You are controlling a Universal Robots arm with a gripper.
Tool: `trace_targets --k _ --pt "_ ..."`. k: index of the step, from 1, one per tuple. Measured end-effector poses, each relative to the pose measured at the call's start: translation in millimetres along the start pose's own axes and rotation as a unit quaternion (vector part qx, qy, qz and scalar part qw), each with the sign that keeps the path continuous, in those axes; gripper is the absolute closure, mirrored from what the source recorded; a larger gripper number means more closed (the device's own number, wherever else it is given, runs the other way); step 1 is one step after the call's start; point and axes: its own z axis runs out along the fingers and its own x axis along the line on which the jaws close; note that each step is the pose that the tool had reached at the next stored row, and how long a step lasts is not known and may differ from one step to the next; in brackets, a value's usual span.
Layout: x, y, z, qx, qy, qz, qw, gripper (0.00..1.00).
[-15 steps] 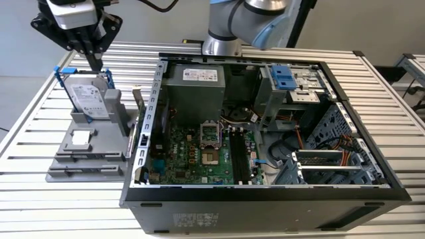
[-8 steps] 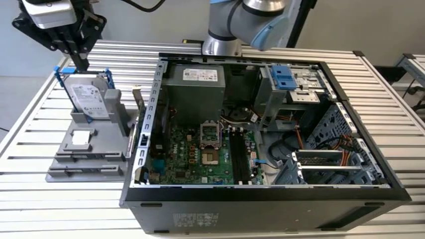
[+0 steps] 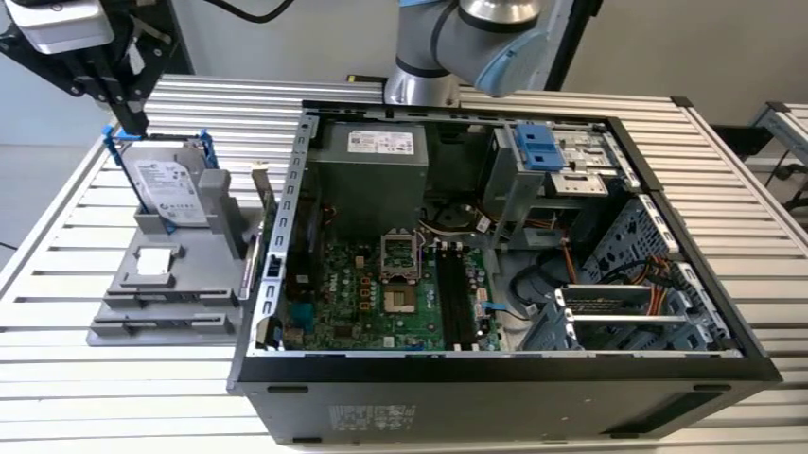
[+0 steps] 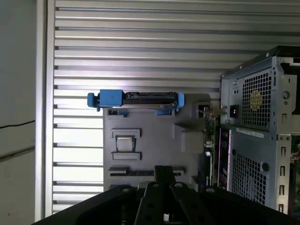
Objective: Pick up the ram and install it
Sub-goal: 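Reach for the ram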
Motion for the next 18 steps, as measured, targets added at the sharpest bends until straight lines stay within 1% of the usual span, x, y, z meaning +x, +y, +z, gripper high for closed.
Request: trace_targets --k 2,6,10,11,15,18 --pt "-0.6 -0.4 0.1 0.0000 0.0001 0.000 1.00000 1.00" --pt "-1.8 -3.3 0.4 0.0002 0.0000 0.004 0.99999 1.00" --pt "-1.8 -10.3 0.7 0.0003 -0.0001 0.007 0.99998 1.00" --pt "-1.8 -14.5 0.8 0.0003 -0.0002 0.008 0.99997 1.00" --pt "-1.8 -26.4 0.8 0.0004 -0.0002 0.010 0.99995 1.00" --pt "-1.7 -37.4 1.3 0.0004 0.0007 0.011 0.99994 1.00"
